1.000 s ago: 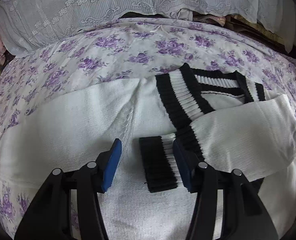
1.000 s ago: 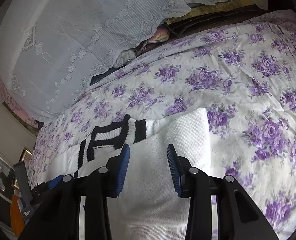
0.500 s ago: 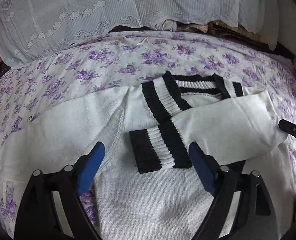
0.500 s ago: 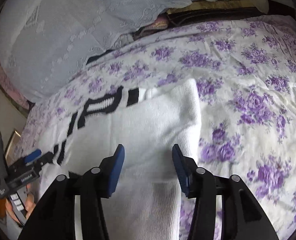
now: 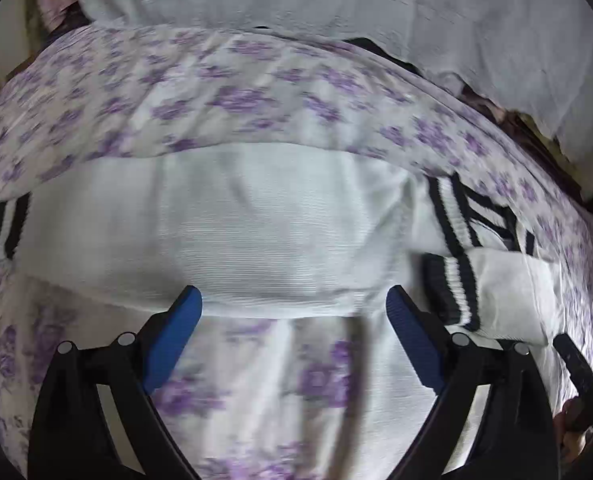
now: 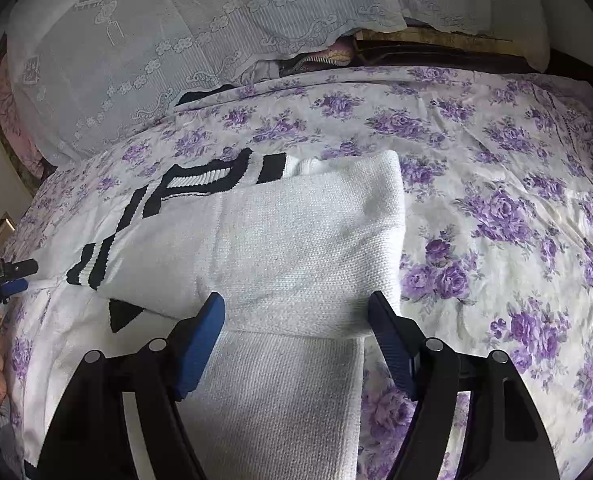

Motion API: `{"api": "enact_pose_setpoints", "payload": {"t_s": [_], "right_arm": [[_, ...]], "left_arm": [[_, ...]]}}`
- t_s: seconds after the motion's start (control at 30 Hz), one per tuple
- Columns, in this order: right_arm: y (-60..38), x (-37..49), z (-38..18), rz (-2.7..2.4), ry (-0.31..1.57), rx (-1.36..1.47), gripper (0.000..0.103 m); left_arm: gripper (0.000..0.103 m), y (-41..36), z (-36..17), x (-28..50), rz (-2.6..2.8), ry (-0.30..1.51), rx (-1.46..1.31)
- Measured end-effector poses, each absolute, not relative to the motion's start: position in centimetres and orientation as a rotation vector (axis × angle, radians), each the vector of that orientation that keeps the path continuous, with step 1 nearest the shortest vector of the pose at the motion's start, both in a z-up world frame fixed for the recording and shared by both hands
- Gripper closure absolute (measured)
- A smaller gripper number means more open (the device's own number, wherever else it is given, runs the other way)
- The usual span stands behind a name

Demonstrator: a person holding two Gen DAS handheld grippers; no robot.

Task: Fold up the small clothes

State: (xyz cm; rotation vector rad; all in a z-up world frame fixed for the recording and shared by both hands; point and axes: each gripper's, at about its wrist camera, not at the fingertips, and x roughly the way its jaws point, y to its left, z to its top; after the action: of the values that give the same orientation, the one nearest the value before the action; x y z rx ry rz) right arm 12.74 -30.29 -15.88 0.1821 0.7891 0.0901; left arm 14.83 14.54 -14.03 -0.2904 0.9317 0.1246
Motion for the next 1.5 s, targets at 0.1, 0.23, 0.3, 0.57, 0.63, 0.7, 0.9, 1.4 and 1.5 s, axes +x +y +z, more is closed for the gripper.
{"api": "enact_pose_setpoints", "payload": {"t_s": [0.1,0.23,0.3,0.57,0.63,0.7,0.9,1.4,1.5], "right_arm": [[-30.4,12.0,-15.2,0.052,0.754,0.185,0.036],[-31.1,10.6,-14.6,0.028,0.726,0.224,0.036],[-31.5,10.1,-14.9,0.022,0.732,0.254,0.036],[-32.5,10.2,-15.9,0.02,0.759,0.33,0.036],[-32.4,10.1,-15.8,0.023,0.756,0.329,0.036],[-32.3,10.2,-15.9,0.024,0.758,0.325,0.036],[-32.3,10.4,-16.2,0.03,0.771,0.33,0.036],[-32.3,10.6,-16.4,0.039,0.779,0.339,0.037],[-32.2,10.9,-15.8,0.059,0.774,0.349,0.04]], "left_arm": [[0.011,19.7,-14.2,13.4,0.24,0.934,-0.385],[0.01,25.9,-15.4,11.6,0.364,0.93,-0.53],[0.011,28.1,-16.5,11.1,0.34,0.924,-0.648],[0.01,30.9,-16.9,11.1,0.293,0.85,-0.806],[0.012,32.0,-16.8,11.2,0.286,0.816,-0.843],[0.025,33.0,-16.9,11.3,0.3,0.803,-0.866],[0.07,34.1,-17.2,10.7,0.334,0.792,-0.872],[0.093,26.0,-11.2,12.2,0.333,0.775,-0.426],[0.093,23.7,-10.3,12.6,0.303,0.777,-0.355]]}}
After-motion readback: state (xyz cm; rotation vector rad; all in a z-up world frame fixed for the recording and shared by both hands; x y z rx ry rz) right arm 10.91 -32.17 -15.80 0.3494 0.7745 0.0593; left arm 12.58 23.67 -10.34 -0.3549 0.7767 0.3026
